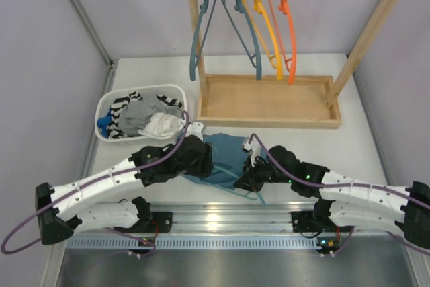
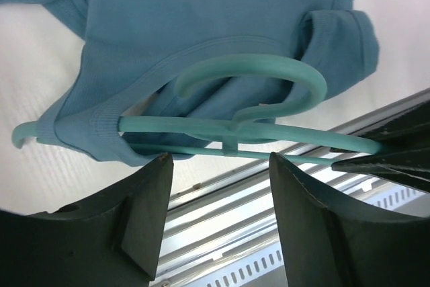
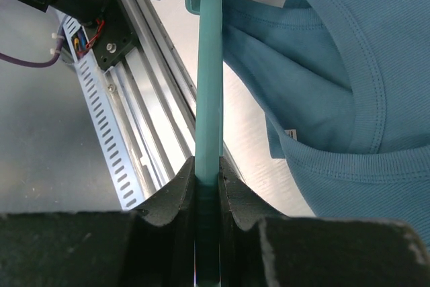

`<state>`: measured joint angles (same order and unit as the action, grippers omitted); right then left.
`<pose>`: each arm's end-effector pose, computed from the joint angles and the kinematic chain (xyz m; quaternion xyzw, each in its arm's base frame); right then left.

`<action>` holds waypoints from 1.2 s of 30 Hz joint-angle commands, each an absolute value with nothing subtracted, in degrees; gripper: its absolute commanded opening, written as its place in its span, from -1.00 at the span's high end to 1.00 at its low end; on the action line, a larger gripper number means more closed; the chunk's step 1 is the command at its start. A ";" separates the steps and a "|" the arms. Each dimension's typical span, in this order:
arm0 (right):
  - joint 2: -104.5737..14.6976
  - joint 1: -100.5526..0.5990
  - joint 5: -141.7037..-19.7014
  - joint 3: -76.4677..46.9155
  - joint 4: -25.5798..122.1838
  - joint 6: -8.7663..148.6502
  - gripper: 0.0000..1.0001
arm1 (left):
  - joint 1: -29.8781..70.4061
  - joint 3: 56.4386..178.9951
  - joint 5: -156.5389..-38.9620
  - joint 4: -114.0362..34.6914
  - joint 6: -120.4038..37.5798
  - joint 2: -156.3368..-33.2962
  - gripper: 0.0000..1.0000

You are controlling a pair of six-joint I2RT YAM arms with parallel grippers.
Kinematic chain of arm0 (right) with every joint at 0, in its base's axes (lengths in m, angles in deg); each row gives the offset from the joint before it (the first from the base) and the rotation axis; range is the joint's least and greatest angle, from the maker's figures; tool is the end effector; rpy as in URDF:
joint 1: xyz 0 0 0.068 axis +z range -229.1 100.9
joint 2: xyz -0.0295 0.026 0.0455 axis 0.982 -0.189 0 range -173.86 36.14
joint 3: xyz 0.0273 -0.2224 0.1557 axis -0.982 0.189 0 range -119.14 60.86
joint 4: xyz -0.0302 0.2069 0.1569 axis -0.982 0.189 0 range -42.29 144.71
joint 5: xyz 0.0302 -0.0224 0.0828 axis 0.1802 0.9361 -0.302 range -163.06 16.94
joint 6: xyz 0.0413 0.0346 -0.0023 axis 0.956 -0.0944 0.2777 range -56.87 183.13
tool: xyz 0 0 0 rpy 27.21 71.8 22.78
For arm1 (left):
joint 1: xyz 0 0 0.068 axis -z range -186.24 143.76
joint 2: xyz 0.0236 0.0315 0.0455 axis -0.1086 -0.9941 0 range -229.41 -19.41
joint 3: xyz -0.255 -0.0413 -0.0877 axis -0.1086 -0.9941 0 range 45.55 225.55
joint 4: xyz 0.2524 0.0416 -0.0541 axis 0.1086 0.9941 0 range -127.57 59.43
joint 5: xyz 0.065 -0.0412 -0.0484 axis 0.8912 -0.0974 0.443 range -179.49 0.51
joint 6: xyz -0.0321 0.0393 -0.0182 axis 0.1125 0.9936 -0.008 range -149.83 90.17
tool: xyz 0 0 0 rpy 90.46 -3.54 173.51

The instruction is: Place the tank top on the hanger

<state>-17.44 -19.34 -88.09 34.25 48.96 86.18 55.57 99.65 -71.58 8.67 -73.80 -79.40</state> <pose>0.0949 0.1810 0.2170 -0.3317 0.7864 0.4207 0.3075 0.1061 -0.1747 0.2915 0.0950 0.9309 -0.1668 0.3109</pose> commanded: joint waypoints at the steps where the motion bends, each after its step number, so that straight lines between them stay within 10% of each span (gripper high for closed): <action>1: -17.65 -18.20 -87.92 34.58 42.26 84.84 1.00 | 55.90 95.48 -73.14 -2.64 -73.33 -74.44 -0.29; 27: -19.67 -17.93 -86.86 35.02 41.55 85.01 1.00 | 61.87 81.41 -57.76 -26.32 -70.00 -74.96 -0.06; 36: -21.16 -17.58 -86.07 34.49 41.90 85.01 1.00 | 62.67 79.82 -54.34 -27.46 -69.21 -74.34 0.63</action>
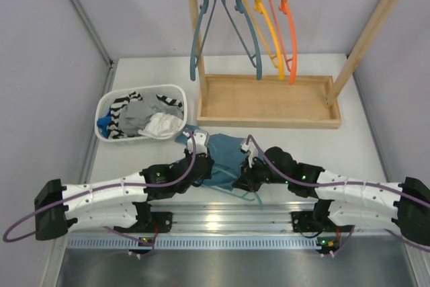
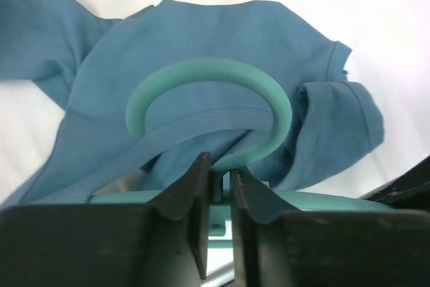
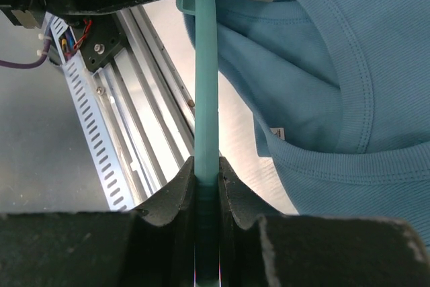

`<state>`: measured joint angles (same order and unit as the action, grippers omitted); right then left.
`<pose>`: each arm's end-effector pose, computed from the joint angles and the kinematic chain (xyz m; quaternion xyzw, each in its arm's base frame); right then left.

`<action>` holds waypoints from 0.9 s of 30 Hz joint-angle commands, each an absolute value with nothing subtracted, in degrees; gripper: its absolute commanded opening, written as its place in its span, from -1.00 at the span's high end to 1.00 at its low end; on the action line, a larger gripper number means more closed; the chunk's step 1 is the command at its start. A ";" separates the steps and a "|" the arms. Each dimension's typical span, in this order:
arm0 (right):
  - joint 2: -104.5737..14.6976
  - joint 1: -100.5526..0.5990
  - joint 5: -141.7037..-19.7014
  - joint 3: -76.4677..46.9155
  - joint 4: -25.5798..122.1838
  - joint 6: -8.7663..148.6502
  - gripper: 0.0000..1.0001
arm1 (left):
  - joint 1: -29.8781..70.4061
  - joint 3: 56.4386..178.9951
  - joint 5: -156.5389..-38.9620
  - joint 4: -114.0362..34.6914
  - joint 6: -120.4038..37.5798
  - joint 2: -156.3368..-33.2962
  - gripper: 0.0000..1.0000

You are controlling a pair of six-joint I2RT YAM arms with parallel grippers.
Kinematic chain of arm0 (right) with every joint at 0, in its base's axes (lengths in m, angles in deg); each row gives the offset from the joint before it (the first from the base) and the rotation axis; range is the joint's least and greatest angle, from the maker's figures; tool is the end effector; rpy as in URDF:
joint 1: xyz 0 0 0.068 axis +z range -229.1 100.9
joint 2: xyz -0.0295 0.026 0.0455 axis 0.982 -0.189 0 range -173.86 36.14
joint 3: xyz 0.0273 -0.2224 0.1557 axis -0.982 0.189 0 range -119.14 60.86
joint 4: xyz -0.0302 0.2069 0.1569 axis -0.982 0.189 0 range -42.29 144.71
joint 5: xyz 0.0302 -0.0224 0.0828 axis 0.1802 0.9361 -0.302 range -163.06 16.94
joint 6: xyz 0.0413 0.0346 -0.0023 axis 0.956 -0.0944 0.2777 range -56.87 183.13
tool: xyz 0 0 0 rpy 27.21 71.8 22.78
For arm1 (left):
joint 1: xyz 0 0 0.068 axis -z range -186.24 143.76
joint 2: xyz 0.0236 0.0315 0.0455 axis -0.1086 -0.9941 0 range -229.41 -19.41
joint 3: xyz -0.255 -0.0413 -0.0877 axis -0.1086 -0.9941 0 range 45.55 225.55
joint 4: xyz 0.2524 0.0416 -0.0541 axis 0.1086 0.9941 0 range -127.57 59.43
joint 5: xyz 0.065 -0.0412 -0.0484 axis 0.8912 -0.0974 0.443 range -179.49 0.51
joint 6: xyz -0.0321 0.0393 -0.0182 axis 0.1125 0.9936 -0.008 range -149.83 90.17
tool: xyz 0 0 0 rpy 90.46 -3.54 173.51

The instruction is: Place the tank top on the hanger

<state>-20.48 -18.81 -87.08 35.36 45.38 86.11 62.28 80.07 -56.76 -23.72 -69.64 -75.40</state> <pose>0.0968 0.1871 0.2064 -0.3321 0.7895 0.4142 0.3079 0.0938 -0.1857 0.2384 0.0860 0.8578 -0.2107 0.4609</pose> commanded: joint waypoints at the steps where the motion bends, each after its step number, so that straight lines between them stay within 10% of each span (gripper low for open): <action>1: -21.16 -17.49 -85.81 34.23 42.17 85.10 1.00 | 62.67 80.09 -54.16 -27.46 -68.86 -74.52 0.71; 6: -22.04 -17.23 -84.49 33.35 44.10 85.19 0.99 | 62.76 79.56 -53.11 -27.46 -67.98 -74.52 1.00; 17: -14.77 -17.05 -72.98 29.92 57.17 90.10 -0.26 | 62.76 77.98 -52.93 -28.43 -64.99 -71.53 1.00; 27: -17.28 -18.11 -56.98 19.83 74.85 99.07 -0.16 | 62.76 76.66 -53.10 -29.83 -63.59 -69.86 1.00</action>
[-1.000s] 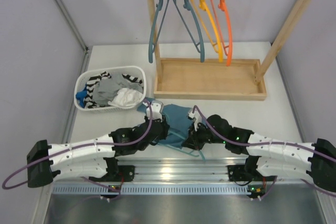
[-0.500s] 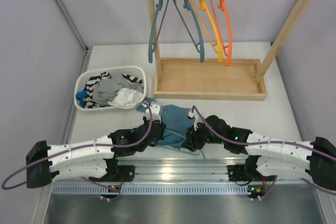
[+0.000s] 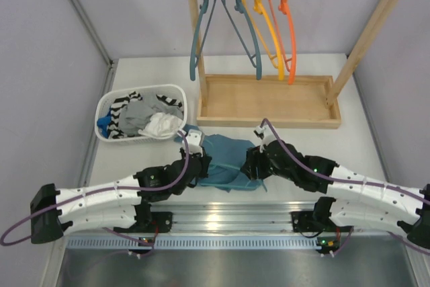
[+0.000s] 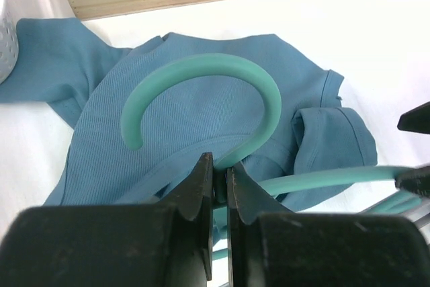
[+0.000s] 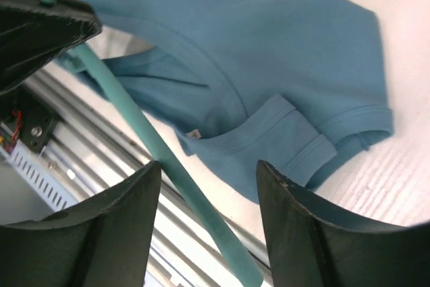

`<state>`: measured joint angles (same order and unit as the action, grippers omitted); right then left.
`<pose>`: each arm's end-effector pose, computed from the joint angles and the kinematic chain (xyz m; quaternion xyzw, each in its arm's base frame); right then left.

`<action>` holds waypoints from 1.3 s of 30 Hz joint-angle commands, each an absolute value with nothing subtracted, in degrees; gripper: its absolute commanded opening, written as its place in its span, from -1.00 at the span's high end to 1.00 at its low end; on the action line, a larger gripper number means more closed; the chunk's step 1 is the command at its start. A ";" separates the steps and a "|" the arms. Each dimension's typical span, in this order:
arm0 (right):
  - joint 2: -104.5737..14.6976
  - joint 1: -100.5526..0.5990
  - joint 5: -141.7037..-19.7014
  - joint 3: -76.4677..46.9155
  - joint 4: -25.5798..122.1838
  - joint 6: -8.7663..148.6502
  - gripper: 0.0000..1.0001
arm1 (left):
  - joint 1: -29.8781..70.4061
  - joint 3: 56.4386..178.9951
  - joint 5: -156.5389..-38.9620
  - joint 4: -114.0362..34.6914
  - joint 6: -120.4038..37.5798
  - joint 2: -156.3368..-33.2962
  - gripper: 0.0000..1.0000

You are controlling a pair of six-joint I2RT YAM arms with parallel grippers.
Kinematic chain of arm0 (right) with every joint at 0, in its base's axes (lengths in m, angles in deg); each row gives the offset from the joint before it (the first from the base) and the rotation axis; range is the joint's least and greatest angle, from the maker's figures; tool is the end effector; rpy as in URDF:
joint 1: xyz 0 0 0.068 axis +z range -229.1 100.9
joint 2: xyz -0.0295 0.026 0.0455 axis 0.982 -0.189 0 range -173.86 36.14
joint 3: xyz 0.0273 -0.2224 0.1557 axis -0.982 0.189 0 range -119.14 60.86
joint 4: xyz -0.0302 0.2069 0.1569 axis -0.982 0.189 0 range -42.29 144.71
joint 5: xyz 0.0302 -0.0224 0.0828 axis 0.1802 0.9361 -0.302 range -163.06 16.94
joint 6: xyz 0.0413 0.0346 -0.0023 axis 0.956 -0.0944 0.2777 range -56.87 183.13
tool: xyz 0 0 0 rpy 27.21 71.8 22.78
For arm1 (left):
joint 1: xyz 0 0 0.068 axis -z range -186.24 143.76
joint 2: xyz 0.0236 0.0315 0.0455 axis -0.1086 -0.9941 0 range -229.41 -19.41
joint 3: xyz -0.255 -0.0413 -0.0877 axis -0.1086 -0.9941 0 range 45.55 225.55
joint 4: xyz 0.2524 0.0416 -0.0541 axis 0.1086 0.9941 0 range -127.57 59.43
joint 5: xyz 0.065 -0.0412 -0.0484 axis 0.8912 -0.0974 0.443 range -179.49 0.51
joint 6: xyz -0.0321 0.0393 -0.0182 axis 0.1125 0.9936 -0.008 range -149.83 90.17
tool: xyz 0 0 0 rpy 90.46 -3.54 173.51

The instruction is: Place the tank top on the hanger

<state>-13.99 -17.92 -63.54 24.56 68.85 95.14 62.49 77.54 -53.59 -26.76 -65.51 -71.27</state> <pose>0.0979 0.1656 0.2532 -0.1855 0.8650 0.2838 0.3698 0.0907 -0.1753 0.2418 0.0889 0.8359 -0.2079 0.5002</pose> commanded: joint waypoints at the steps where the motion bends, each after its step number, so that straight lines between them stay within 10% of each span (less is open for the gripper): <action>1: -18.69 -18.02 -55.50 19.12 75.82 99.68 -0.11 | 62.67 76.31 -53.28 -30.01 -63.41 -69.34 1.00; 39: -47.61 -14.24 -47.49 6.10 80.67 104.26 0.07 | 63.20 68.22 -56.53 -32.12 -62.53 -61.60 1.00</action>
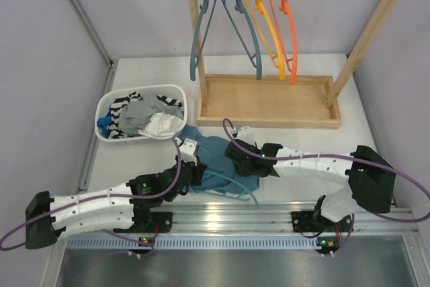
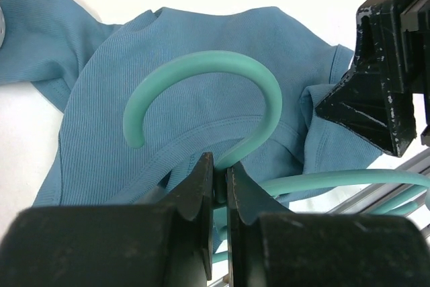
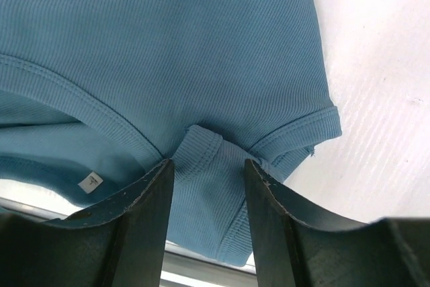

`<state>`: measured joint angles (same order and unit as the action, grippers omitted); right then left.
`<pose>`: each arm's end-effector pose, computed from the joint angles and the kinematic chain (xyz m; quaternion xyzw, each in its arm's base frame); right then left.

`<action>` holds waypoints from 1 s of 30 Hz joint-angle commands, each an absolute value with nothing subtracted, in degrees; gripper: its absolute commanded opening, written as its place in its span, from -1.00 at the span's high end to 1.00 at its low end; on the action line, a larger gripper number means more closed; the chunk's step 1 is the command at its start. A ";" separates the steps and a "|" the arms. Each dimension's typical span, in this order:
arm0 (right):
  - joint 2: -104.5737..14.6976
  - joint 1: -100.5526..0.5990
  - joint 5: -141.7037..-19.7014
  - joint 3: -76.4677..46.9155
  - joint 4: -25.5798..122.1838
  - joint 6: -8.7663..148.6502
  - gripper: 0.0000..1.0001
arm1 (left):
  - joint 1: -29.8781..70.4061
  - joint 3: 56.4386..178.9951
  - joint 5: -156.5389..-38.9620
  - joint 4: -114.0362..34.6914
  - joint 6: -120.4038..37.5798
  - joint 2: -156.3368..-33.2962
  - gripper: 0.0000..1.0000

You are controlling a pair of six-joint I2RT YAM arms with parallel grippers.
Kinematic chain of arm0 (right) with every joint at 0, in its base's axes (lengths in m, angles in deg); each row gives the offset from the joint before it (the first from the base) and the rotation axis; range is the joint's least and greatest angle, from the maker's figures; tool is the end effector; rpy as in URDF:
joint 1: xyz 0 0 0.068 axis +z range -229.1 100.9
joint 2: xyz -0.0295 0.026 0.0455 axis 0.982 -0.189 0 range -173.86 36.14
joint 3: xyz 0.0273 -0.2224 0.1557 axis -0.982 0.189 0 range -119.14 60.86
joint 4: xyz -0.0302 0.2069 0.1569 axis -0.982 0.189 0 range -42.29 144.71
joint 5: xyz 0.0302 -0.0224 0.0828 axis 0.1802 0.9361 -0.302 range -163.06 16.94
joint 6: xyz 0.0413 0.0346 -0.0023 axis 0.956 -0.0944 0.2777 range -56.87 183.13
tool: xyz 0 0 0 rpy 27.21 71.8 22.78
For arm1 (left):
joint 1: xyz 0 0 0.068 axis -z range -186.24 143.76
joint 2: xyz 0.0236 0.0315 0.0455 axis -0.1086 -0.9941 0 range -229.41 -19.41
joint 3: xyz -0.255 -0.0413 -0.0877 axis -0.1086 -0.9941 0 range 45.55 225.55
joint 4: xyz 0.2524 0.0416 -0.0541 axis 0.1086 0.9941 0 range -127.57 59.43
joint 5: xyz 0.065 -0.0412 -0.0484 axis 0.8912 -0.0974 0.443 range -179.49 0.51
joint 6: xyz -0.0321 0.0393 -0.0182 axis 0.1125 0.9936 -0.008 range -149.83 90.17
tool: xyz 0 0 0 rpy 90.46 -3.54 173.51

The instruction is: Place the tank top on the hanger

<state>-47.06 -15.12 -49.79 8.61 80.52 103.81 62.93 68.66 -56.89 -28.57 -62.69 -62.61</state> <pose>0.1341 0.2426 0.2054 -0.1478 0.9435 0.0559 0.2914 0.0781 -0.1513 0.2159 0.1226 0.8305 -0.2259 0.4942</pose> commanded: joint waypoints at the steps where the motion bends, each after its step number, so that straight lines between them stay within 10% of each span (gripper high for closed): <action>1: -48.23 -14.15 -47.40 6.10 80.67 104.26 0.07 | 63.20 68.14 -56.53 -32.12 -62.61 -61.60 1.00; 10: -46.66 -13.80 -46.35 8.91 80.75 106.28 0.97 | 63.20 67.87 -54.86 -31.16 -63.75 -60.37 1.00; 30: -27.32 -8.62 -41.86 21.13 87.17 116.30 1.00 | 63.20 71.65 -38.78 -22.55 -75.34 -60.45 1.00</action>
<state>-29.29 -10.48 -43.65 20.39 85.92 113.87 63.04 68.79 -43.21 -23.26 -71.85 -60.10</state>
